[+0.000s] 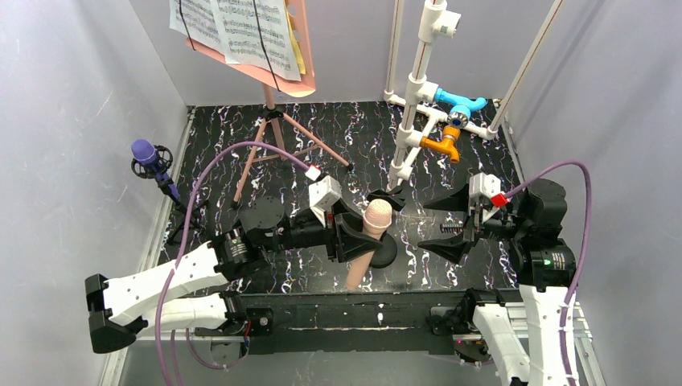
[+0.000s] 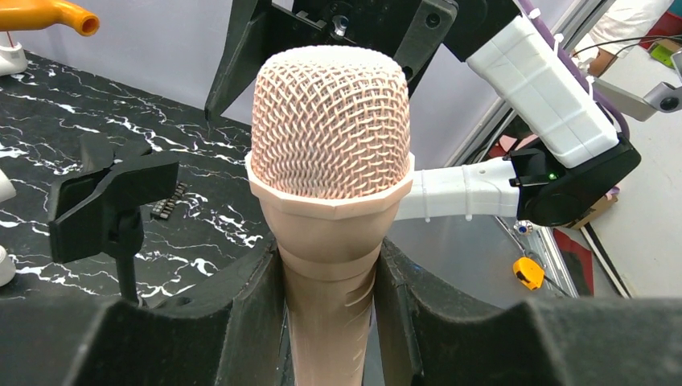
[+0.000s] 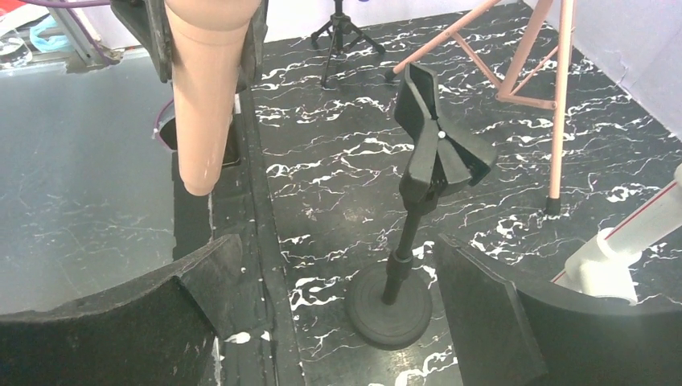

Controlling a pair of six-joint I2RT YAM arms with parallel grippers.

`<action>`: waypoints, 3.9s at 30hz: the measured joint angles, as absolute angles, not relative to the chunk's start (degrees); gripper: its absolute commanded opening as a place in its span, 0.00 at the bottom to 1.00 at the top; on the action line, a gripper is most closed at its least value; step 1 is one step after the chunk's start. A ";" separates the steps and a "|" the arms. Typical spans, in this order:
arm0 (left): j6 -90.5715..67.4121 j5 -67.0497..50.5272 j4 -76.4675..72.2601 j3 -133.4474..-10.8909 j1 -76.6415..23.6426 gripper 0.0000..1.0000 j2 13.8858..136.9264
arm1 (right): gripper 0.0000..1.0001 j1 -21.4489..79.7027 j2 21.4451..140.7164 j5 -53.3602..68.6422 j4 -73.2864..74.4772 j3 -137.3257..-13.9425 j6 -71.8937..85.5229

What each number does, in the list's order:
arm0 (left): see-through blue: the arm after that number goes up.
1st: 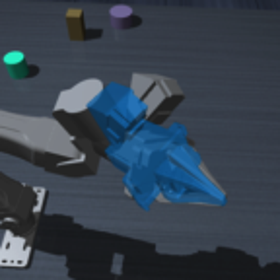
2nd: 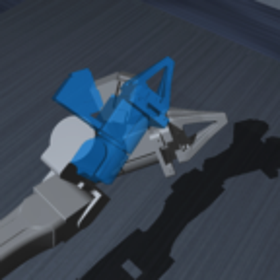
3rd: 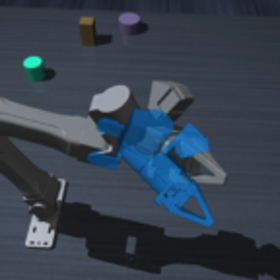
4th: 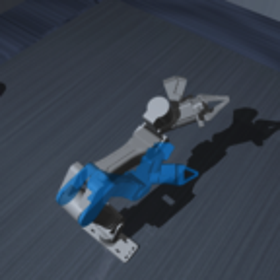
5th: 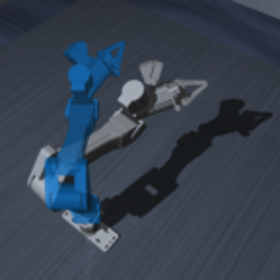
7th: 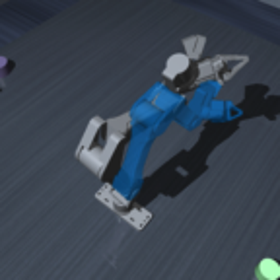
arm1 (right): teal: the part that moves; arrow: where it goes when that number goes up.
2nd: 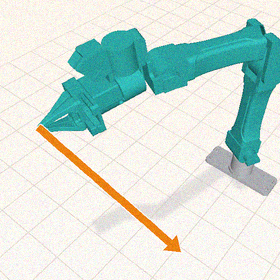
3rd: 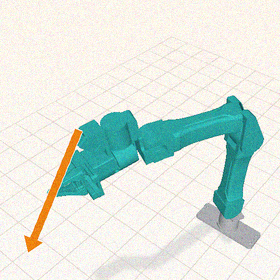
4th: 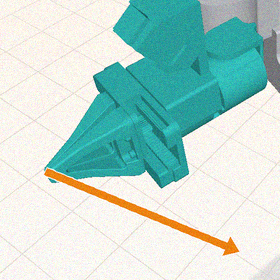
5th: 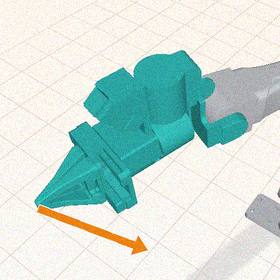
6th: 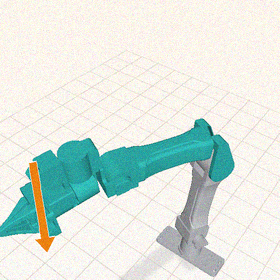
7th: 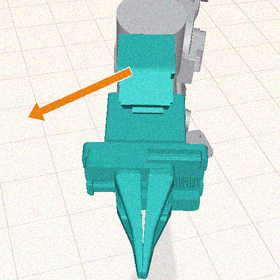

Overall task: Pack up the instrument practice props
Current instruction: Place the microphone at the center of the board.

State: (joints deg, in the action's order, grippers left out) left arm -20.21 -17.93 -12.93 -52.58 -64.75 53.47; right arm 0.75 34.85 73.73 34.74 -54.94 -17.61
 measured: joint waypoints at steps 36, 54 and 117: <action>-19.20 -6.28 -19.75 -57.52 -70.24 0.00 61.71 | 0.98 0.75 32.08 75.64 43.55 -52.58 -20.84; -16.88 -4.91 -25.89 -64.55 -71.44 0.00 71.53 | 0.99 0.75 31.97 78.22 42.00 -51.59 -16.34; -9.58 11.05 -18.55 -47.27 -75.59 0.98 43.24 | 0.01 -7.53 30.68 60.36 34.94 -43.05 7.01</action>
